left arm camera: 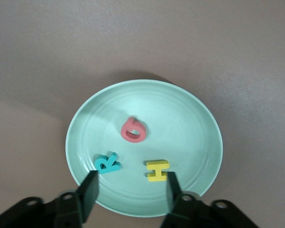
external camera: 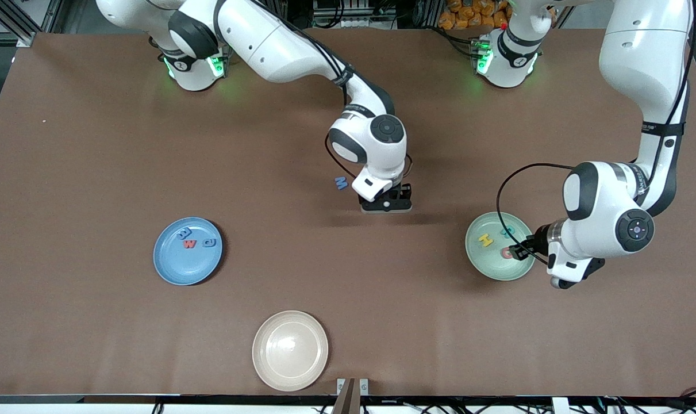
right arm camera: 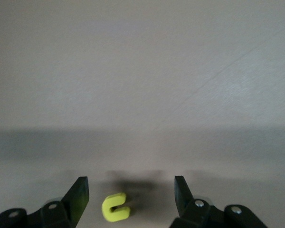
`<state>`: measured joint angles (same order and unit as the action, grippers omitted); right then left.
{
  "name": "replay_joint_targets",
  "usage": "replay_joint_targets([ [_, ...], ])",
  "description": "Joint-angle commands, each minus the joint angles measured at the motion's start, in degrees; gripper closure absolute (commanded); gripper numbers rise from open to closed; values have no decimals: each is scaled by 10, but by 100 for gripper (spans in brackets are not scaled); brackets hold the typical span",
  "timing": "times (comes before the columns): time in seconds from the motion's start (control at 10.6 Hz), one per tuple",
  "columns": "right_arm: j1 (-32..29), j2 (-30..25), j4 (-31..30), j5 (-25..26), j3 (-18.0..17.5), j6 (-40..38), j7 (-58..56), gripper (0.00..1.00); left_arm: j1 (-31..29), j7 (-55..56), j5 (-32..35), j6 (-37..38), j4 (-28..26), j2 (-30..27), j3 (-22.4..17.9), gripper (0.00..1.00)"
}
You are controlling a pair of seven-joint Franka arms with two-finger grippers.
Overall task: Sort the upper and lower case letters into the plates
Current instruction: 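Carry the pink a over the green plate with the left gripper, then release the pink a while the right gripper grasps the yellow c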
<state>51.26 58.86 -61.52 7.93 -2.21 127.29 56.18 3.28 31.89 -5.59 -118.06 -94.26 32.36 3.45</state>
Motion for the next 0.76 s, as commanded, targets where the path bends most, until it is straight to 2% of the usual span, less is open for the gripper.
replay_joint_targets([
  [0.0,16,22,32,12,5,-1,24,19,5,-5,-9,-9,-3,-4,-1,0],
  [0.28,22,35,31,33,5,9,23,20,4,-3,7,-8,-1,-12,-3,0],
  [0.66,19,35,26,31,1,8,13,30,4,2,24,-2,3,-29,0,0],
])
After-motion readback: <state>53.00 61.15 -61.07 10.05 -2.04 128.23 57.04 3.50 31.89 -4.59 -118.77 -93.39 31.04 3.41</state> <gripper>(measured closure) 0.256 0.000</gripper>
